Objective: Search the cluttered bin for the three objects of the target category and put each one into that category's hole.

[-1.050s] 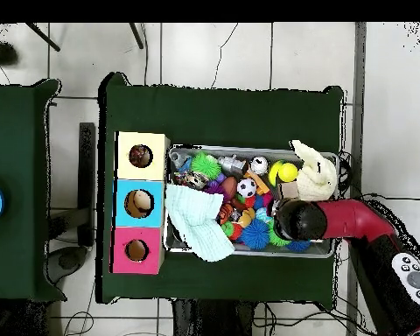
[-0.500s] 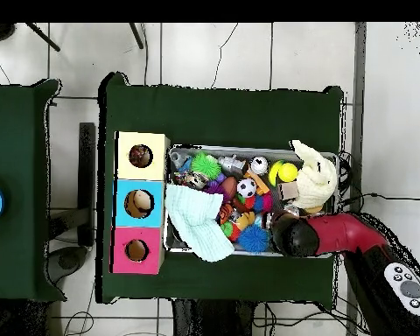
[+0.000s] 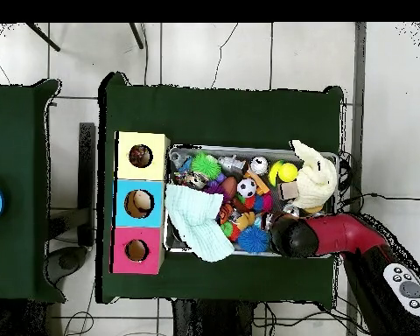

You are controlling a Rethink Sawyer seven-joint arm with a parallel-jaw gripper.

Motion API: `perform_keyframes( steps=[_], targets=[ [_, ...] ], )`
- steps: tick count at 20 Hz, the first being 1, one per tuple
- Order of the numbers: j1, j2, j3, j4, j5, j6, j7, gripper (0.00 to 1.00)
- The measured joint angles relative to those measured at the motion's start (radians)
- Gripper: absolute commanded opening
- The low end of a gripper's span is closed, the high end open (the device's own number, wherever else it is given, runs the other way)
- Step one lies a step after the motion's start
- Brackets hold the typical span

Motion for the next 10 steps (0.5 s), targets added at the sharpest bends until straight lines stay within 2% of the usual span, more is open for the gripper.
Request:
perform_keyframes(
  steps=[10],
  targets=[
    [0.005,-0.027,-0.003,0.031,0.000,-0.001,0.000,1.00]
  ],
)
